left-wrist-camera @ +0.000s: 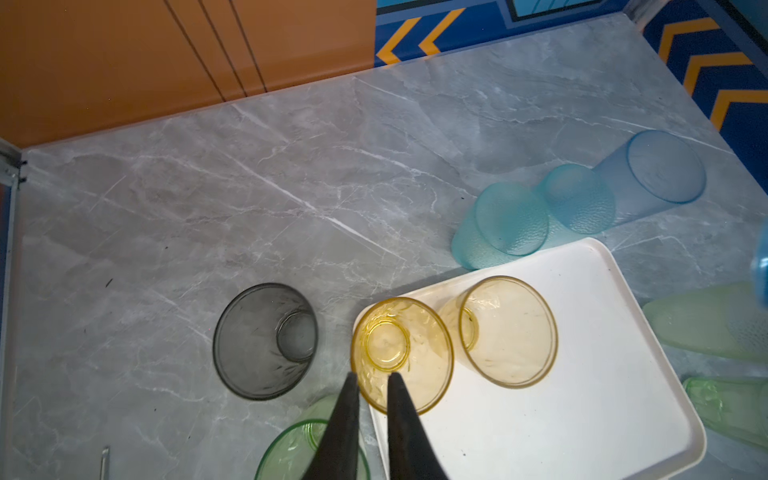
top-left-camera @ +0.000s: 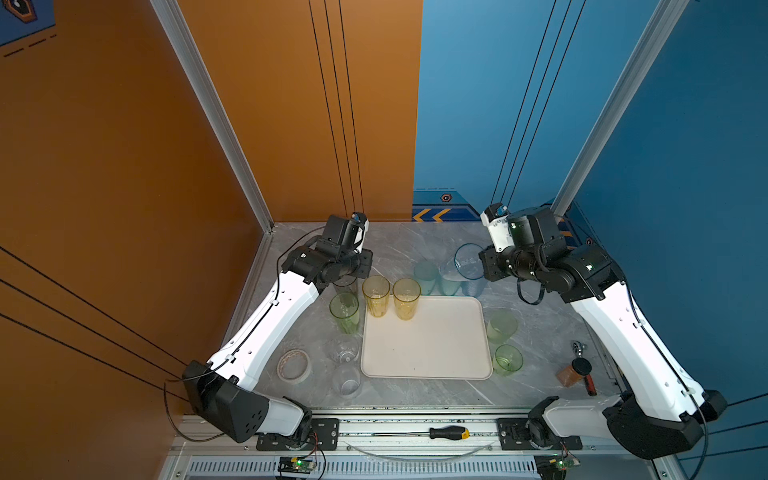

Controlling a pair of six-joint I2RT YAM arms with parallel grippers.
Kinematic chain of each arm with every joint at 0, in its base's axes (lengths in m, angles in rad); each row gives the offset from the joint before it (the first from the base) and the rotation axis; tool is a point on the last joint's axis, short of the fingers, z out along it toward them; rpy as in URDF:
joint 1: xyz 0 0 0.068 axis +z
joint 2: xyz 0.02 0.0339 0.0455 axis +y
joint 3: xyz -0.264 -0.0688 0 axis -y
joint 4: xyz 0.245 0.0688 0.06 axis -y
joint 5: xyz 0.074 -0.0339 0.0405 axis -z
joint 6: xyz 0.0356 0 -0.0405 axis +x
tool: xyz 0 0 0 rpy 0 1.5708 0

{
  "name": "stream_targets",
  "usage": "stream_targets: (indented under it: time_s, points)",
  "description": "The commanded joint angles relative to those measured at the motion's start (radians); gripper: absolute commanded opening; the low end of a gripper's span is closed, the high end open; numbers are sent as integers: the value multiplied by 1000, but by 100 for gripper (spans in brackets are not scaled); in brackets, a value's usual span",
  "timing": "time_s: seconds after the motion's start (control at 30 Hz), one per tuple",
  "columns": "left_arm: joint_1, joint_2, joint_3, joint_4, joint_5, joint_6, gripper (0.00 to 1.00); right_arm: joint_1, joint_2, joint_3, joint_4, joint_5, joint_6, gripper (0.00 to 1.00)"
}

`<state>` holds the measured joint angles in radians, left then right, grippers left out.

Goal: Place the glasses into the tray
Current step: 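Lift the clear blue glass with the right gripper over the tray, then lower the clear blue glass onto the tray beside the yellow glasses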

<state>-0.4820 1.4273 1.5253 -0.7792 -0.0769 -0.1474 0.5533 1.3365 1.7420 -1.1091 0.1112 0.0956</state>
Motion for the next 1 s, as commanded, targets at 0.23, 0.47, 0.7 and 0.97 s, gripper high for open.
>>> stream_targets:
  time_s: [0.23, 0.47, 0.7, 0.97]
  points:
    - [-70, 52, 53, -48, -25, 10, 16, 57, 101, -143, -11, 36, 52, 0]
    - [-121, 43, 16, -65, -31, 20, 16, 47, 188, -200, 90, 22, 114, 0]
    - [-121, 24, -5, -65, -38, 14, 16, 16, 268, -218, 164, -11, 136, 0]
    - [-118, 27, -4, -70, -40, 20, 16, 15, 338, -211, 195, -35, 141, 0]
